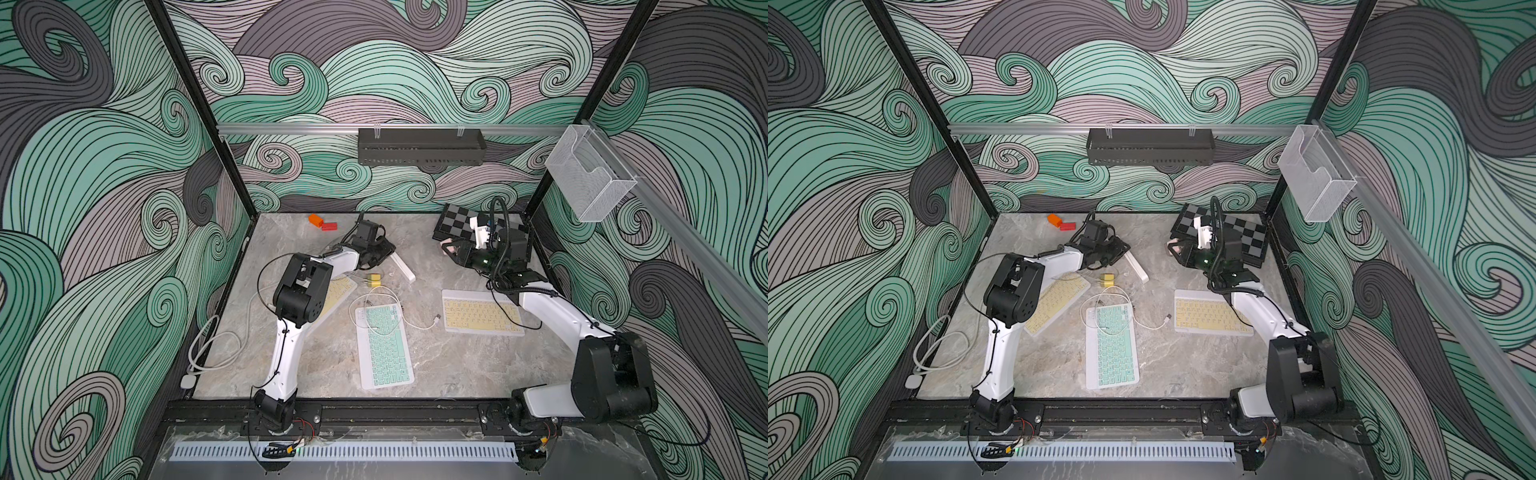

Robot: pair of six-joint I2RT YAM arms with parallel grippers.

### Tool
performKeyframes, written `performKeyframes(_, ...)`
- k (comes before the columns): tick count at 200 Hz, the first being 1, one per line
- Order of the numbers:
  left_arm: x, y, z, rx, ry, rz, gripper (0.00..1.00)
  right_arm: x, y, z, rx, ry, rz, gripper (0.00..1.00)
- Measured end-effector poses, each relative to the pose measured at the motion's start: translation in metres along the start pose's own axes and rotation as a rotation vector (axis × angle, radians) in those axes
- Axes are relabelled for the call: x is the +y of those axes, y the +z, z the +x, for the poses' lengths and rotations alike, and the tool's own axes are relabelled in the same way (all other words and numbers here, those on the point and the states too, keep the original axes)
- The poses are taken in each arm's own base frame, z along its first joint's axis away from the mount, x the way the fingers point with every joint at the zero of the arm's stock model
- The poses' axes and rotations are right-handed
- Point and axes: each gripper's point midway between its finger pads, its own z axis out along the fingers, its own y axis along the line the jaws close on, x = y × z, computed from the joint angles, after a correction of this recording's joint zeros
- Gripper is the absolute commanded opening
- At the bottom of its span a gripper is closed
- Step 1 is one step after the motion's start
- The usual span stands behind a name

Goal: Unplug the wireless keyboard
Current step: Place the socket at the center of the board, then place the plug at the center of the board.

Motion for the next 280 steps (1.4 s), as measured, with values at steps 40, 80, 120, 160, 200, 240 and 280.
performKeyframes(40,-0.015,-0.01,-0.009,-0.013,0.025,0.026,0.62,0.0,0.0,0.0,0.002,0.004,-0.001,0.0)
performKeyframes(80,-0.04,-0.031,-0.009,0.002,0.059,0.087,0.62,-0.002,0.004,0.005,0.023,0.036,-0.008,0.0)
performKeyframes(120,-0.064,-0.073,0.002,0.027,0.11,0.172,0.64,-0.018,0.013,0.021,0.074,0.077,0.026,0.0)
performKeyframes(160,-0.065,-0.109,0.023,0.061,0.196,0.205,0.64,-0.043,0.037,0.065,0.208,0.149,0.074,0.0)
performKeyframes(200,-0.061,-0.134,0.049,0.123,0.296,0.245,0.6,-0.054,0.045,0.11,0.318,0.207,0.102,0.0)
performKeyframes(240,-0.041,-0.135,0.086,0.225,0.335,0.257,0.61,-0.062,0.054,0.121,0.35,0.225,0.112,0.04)
performKeyframes(280,-0.043,-0.133,0.111,0.278,0.419,0.258,0.61,-0.081,0.06,0.146,0.415,0.27,0.153,0.31)
